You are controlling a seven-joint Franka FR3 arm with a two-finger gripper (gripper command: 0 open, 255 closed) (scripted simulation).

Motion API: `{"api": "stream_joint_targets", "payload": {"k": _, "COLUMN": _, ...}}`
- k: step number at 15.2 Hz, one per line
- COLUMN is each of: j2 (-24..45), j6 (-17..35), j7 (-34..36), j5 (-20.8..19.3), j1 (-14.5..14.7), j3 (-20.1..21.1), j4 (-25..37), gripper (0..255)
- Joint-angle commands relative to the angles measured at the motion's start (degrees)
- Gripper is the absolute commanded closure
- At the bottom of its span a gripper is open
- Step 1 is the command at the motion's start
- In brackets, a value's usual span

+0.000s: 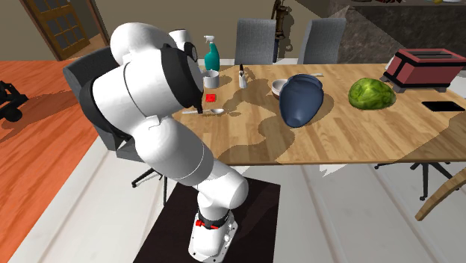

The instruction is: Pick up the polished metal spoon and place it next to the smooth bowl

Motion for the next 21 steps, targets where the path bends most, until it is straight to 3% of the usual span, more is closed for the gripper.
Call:
{"api": "stream_joint_targets", "payload": {"k": 1, "j2": -0.52, "j6": -1.74, "j7": -0.26, "j5": 0.04, "j1": 0.11, "j3": -0.52, "j4": 1.25, "gripper": 255}}
{"api": "stream_joint_targets", "payload": {"k": 14, "j2": -2.0, "j6": -11.39, "j7": -1.46, "j5": -0.54, "j1": 0.02, "j3": -3.15, "j4": 9.53, "gripper": 255}}
{"api": "stream_joint_targets", "payload": {"k": 21, "j2": 10.67, "j6": -9.17, "j7": -2.75, "j5": -9.09, "j1": -6.31, "j3": -2.2, "j4": 17.88, "gripper": 255}}
